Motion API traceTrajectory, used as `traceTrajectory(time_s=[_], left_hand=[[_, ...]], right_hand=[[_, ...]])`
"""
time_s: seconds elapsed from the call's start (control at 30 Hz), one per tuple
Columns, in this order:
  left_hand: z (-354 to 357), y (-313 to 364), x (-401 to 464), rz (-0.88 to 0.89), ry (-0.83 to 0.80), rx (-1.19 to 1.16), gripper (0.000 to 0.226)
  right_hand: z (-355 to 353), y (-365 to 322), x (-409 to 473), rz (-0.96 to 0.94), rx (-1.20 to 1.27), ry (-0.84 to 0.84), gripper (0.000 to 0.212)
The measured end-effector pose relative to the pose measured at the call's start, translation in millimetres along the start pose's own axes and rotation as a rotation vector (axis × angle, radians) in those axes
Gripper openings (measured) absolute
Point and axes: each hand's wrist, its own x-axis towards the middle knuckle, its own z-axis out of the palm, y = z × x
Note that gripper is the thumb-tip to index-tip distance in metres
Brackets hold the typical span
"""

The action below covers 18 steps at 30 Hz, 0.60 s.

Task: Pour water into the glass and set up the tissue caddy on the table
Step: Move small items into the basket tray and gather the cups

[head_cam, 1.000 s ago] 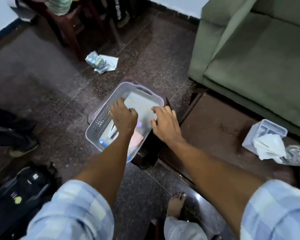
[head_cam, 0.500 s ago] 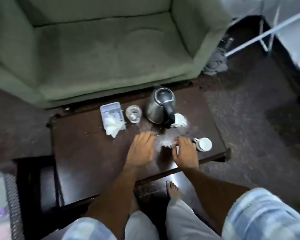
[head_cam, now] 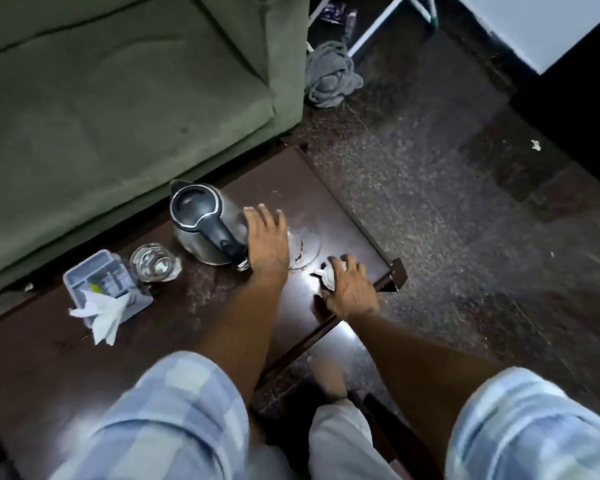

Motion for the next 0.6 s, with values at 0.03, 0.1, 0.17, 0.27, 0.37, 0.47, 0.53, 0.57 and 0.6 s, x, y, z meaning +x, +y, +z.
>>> traceTrajectory(time_s=[0.03,0.1,0.17,0.27,0.37,0.47,0.53,0.57,0.6], left_hand=[[3.1,-3.6,3.0,0.003,-0.019,0.033,0.060],[5.8,-4.9,8.8,0.041,-0.043,0.034,0.056],[6.0,-6.2,6.6,0.094,-0.059,0.025,0.046],[1.9,-3.4,1.8,0.121,-0.052,-0.007,0.039],[2.1,6.2,-18.9,0.159,-0.003,-0.142,0.041],[9.3,16.5,-64.4,0.245,0.053,-0.356,0.047],[18.7,12.1,-107.7,0.260,0.048,-0.469,0.048],[26.4,-1.0,-129.6,0.236,0.036,-0.510,0.051],[35.7,-15.7,-149.4,0.209,0.045,-0.539,0.055]], right_hand=[[2.5,-0.8,-0.1,-0.015,-0.003,0.011,0.064],[4.6,2.4,3.6,-0.015,0.017,0.012,0.053],[5.5,4.0,6.6,-0.025,0.044,0.009,0.050],[7.1,8.2,3.0,-0.044,0.030,0.018,0.052],[13.5,12.1,-14.1,-0.054,-0.001,0.017,0.055],[20.2,9.3,-38.2,-0.091,-0.032,-0.004,0.058],[28.4,4.7,-56.6,-0.134,-0.037,-0.024,0.054],[33.7,-4.5,-65.6,-0.183,-0.069,-0.042,0.053],[40.6,-12.4,-74.0,-0.236,-0.116,-0.066,0.052]])
